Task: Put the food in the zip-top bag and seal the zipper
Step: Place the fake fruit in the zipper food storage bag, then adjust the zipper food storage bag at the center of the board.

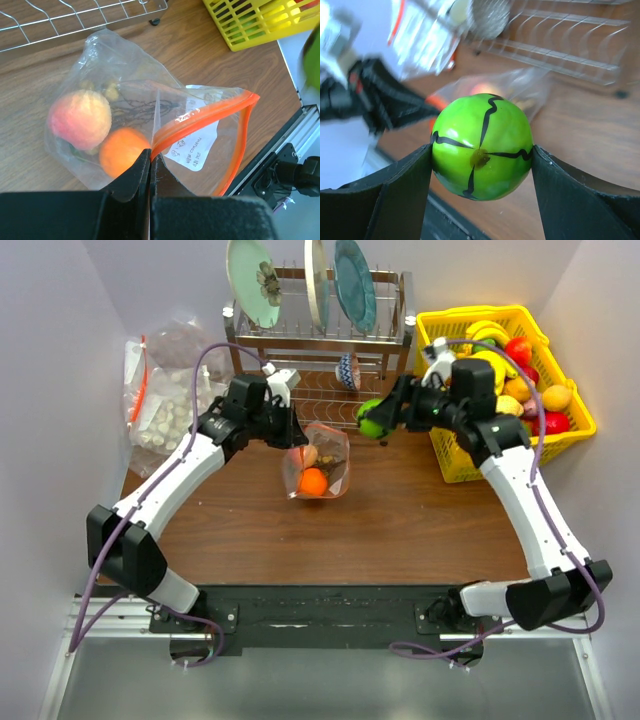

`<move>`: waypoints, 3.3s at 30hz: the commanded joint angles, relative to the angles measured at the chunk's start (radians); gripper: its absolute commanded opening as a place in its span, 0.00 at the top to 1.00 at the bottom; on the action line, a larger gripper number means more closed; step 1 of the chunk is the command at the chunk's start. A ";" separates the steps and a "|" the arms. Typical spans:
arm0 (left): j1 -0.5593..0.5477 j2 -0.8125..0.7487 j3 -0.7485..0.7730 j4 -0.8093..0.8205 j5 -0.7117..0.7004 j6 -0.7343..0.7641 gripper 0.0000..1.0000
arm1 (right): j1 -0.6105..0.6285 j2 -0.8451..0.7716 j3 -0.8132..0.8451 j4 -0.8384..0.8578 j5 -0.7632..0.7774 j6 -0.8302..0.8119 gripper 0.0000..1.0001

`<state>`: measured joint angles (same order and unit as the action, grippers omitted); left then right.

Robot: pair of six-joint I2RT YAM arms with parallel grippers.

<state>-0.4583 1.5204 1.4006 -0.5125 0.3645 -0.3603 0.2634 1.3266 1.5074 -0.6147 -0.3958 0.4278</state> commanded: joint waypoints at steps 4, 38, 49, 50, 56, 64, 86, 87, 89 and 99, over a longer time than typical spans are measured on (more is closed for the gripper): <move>-0.014 0.026 0.090 -0.046 -0.033 -0.026 1.00 | 0.189 -0.035 -0.133 0.240 -0.077 0.034 0.54; -0.013 0.066 0.198 -0.075 0.169 -0.100 1.00 | 0.341 0.089 -0.164 0.302 0.350 -0.027 0.05; 0.004 0.067 0.186 -0.060 0.163 -0.092 1.00 | 0.341 -0.047 -0.142 0.004 0.500 -0.067 0.26; 0.004 0.067 0.186 -0.060 0.162 -0.092 1.00 | 0.339 -0.053 -0.148 -0.009 0.505 -0.067 0.28; 0.004 0.060 0.187 -0.055 0.159 -0.094 1.00 | 0.339 -0.035 -0.214 -0.039 0.447 -0.052 0.36; 0.004 0.052 0.186 -0.063 0.152 -0.092 1.00 | 0.341 0.026 -0.302 0.024 0.399 -0.027 0.55; 0.052 -0.003 0.268 -0.161 0.131 -0.054 1.00 | 0.333 0.069 0.041 -0.195 0.542 -0.078 1.00; 0.053 -0.008 0.274 -0.165 0.132 -0.051 1.00 | 0.333 0.068 0.005 -0.174 0.528 -0.072 1.00; 0.052 -0.009 0.255 -0.156 0.145 -0.054 1.00 | 0.332 0.056 -0.013 -0.155 0.511 -0.061 1.00; 0.052 -0.023 0.094 -0.051 0.122 -0.066 1.00 | 0.332 0.082 0.030 -0.131 0.440 -0.052 0.38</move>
<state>-0.4080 1.5127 1.5177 -0.6235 0.5060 -0.4274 0.5972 1.4315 1.4799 -0.7818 0.0605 0.3702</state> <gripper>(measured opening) 0.023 0.527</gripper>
